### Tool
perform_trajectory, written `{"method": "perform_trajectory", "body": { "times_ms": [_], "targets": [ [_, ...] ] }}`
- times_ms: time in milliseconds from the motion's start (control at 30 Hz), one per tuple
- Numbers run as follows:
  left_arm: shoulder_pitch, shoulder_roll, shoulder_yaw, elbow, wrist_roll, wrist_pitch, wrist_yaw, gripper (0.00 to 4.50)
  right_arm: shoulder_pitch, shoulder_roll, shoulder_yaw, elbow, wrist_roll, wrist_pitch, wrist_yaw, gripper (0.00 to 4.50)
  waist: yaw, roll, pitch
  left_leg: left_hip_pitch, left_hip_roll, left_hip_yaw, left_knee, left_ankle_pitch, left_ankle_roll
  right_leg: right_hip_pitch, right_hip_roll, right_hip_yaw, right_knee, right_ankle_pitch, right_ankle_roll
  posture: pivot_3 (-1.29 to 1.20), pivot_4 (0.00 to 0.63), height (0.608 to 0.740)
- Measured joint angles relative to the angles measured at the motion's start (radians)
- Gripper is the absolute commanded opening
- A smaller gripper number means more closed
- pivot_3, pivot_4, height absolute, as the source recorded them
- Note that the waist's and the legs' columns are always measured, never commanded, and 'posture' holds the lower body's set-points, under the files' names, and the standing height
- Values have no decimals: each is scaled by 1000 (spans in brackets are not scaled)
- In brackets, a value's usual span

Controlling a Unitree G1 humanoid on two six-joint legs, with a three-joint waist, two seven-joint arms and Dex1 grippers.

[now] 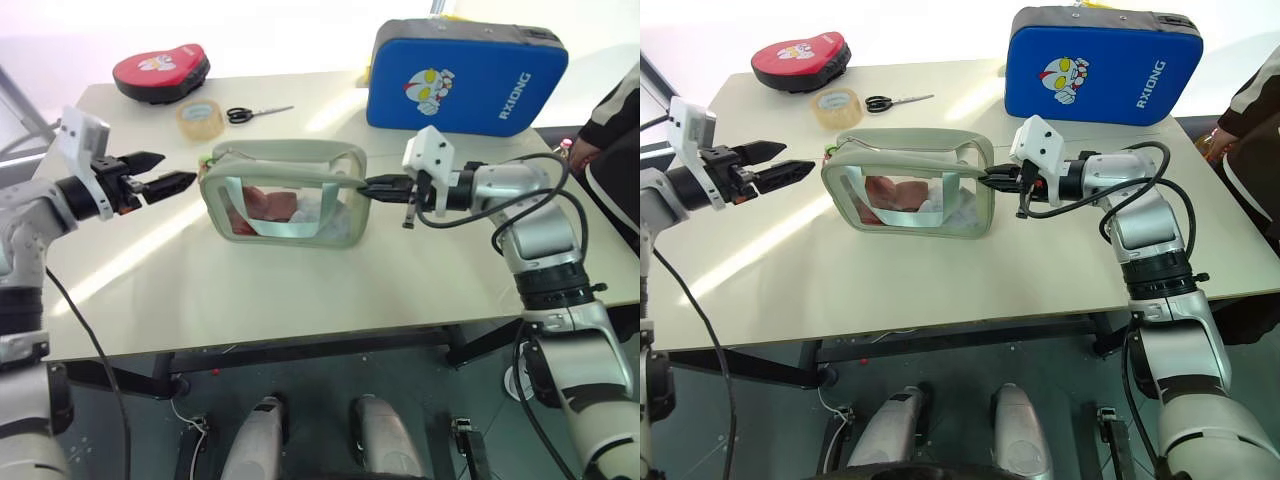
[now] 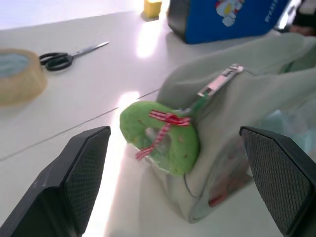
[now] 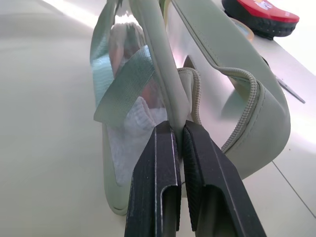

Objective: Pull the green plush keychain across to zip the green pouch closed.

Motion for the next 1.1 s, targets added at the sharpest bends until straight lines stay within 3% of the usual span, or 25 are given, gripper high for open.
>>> {"method": "perform_trajectory", "body": {
  "times_ms": [333, 1100],
  "targets": [
    [-57, -119, -20, 185, 74, -78, 32, 4500, -30, 1, 0, 36, -9, -8, 6, 25, 3, 0, 0, 0, 0, 0, 1, 0, 0, 0, 0, 0, 1, 0, 0, 0, 150, 740],
    [-95, -165, -29, 210, 108, -66, -80, 4500, -29, -18, -1, 36, -17, -2, 6, 25, 1, 0, 0, 0, 0, 0, 1, 0, 0, 0, 0, 0, 1, 0, 0, 0, 150, 740]
  ]
}}
